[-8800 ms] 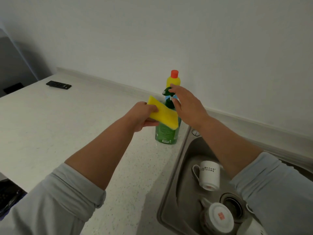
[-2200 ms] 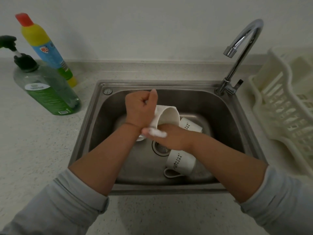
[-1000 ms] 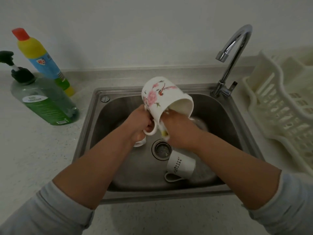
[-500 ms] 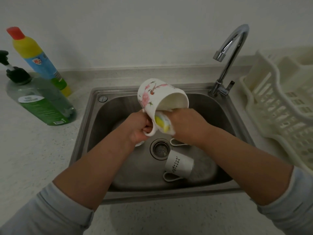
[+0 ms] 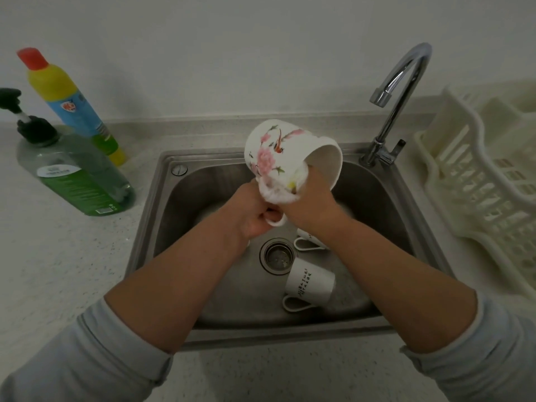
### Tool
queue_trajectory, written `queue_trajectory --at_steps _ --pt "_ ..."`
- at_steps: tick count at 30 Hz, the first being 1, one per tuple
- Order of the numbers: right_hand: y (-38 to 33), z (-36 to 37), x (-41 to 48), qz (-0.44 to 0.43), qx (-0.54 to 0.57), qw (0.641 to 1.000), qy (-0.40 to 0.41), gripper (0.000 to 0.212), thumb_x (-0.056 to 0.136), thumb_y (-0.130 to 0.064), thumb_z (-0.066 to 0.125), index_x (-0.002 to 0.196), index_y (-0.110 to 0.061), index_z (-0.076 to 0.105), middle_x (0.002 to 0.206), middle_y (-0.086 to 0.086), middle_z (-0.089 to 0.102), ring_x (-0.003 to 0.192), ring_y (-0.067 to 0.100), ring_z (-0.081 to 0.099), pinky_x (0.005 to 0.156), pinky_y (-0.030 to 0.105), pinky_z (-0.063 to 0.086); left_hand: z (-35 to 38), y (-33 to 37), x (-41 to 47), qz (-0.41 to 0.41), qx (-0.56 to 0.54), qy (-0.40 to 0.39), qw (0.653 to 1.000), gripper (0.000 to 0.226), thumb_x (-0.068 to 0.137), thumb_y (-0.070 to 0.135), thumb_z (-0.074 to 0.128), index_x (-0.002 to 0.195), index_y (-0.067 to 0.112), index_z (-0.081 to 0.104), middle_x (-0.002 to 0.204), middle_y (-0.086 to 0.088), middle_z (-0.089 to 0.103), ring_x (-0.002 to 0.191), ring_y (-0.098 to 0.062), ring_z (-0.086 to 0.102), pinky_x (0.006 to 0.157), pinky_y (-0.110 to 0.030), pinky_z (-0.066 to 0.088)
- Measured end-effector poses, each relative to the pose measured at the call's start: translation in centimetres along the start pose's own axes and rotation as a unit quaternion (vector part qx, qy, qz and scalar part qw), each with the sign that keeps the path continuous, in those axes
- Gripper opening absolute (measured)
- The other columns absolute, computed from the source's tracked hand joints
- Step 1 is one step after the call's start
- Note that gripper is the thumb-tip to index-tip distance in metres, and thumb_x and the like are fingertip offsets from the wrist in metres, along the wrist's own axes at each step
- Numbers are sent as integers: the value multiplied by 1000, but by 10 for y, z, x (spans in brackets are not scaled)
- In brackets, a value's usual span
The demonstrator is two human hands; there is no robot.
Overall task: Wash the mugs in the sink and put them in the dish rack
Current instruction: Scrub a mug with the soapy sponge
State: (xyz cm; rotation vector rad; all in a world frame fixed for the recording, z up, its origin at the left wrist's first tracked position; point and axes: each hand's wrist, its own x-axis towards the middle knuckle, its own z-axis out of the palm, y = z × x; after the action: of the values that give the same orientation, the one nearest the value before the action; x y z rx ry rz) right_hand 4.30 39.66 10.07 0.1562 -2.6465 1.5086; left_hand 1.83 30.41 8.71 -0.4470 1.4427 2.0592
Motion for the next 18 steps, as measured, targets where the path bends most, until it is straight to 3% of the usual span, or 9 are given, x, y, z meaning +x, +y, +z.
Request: queue_trajectory --at_steps 2,5,7,11,13,14,16,17,18 --pt "-4 -6 -2 -115 -99 986 62 26 87 -14 60 103 6 63 81 9 66 81 22 64 59 5 41 2 8 -1 -9 -26 -12 1000 35 95 -4 29 68 10 47 36 3 45 28 -2 33 32 -11 19" --pt "4 -9 -4 -179 -247 950 66 41 80 -38 50 73 -2 68 57 8 66 47 19 63 42 16 40 -1 12 4 -31 -61 -14 998 37 92 -7 25 66 9 45 36 2 43 28 -2 32 30 -10 17" --pt "16 -12 -3 -206 -277 932 112 43 79 -43 48 67 -7 68 54 5 65 43 18 62 41 19 44 -3 14 3 -52 -77 -17 996 37 92 -8 22 67 8 43 35 3 41 26 -1 32 30 -9 16" --pt "18 -13 -10 -149 -258 952 73 53 84 -53 42 83 -8 70 68 7 70 57 20 66 48 23 49 0 9 4 -49 -45 -5 998 40 94 -5 23 66 8 48 34 1 44 31 -3 36 30 -11 20" --pt "10 -8 -8 -82 -290 953 18 55 89 -53 37 105 -8 66 85 8 69 77 20 67 60 26 47 5 3 6 -44 -29 -13 999 46 98 3 25 63 8 55 35 1 50 39 -4 44 34 -13 28" --pt "8 -8 -6 -73 -295 953 8 46 93 -44 40 116 -9 60 94 5 66 89 17 63 68 23 44 7 1 6 -35 -32 -21 999 44 99 4 25 65 9 54 36 2 52 37 -4 45 36 -13 29" --pt "5 -9 1 46 -138 989 -3 28 97 -21 44 122 -12 53 92 -7 53 95 8 50 71 13 35 6 -3 8 -23 -40 -34 998 37 96 -4 24 70 9 47 36 4 48 29 -1 38 33 -10 20" --pt "-2 -11 2 125 -4 992 -12 19 95 -12 47 112 -15 55 84 -10 50 90 6 48 67 12 36 6 -5 9 -24 -42 -39 998 36 94 -7 23 71 9 46 36 4 45 28 0 34 33 -10 18" --pt "-9 -14 2 192 158 969 -4 17 92 -5 50 102 -17 57 79 -11 51 82 6 52 62 12 42 5 -8 11 -26 -47 -51 997 36 93 -9 22 72 9 45 37 4 44 28 0 33 32 -10 17"
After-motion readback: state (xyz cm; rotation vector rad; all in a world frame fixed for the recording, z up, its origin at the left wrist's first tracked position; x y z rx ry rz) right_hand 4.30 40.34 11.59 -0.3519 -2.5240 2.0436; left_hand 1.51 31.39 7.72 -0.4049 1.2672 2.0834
